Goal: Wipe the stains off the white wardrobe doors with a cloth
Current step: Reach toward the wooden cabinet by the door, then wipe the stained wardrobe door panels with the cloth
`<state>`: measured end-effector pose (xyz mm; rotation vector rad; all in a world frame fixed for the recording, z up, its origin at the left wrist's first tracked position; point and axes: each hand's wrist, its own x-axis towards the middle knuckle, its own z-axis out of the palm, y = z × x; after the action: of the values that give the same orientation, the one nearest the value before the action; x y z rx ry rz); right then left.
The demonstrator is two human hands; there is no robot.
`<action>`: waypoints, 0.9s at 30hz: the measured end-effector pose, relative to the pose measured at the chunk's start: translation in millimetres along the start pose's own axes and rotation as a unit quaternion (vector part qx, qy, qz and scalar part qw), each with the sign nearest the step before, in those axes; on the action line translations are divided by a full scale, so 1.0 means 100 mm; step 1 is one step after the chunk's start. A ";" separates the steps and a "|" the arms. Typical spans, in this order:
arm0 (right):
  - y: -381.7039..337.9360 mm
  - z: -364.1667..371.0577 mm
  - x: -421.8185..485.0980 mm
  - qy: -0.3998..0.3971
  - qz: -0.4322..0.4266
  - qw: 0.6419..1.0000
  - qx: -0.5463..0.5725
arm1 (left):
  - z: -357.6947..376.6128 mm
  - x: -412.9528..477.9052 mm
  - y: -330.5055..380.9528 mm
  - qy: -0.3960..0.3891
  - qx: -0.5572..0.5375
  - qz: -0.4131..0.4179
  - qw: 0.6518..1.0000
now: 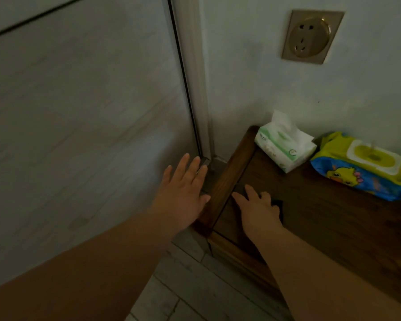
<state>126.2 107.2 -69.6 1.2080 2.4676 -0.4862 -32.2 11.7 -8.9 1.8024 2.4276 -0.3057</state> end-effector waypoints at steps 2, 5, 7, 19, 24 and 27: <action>0.02 -0.17 -0.02 0.008 -0.016 1.000 0.020 | -0.14 -0.02 -0.06 0.014 -0.004 0.005 1.000; -0.12 -0.57 -0.10 0.074 -0.051 0.993 0.075 | -0.51 -0.08 -0.19 0.030 0.015 -0.009 0.999; -0.27 -0.93 -0.19 0.142 -0.073 0.980 0.120 | -0.77 -0.15 -0.33 0.055 0.033 -0.016 0.998; -1.52 -3.52 -1.31 0.370 -0.272 0.871 0.177 | -3.21 -1.17 -1.36 0.279 0.085 -0.103 0.951; -2.06 -4.37 -1.91 0.442 -0.369 0.798 0.178 | -4.19 -1.94 -1.69 0.337 0.127 -0.162 0.919; -2.42 -4.84 -2.30 0.464 -0.416 0.764 0.167 | -4.71 -2.47 -1.85 0.372 0.151 -0.193 0.895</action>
<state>-12.4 27.0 496.3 0.3178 3.9251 -0.6649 -118.7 -166.7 518.0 1.7503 3.4600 -0.0020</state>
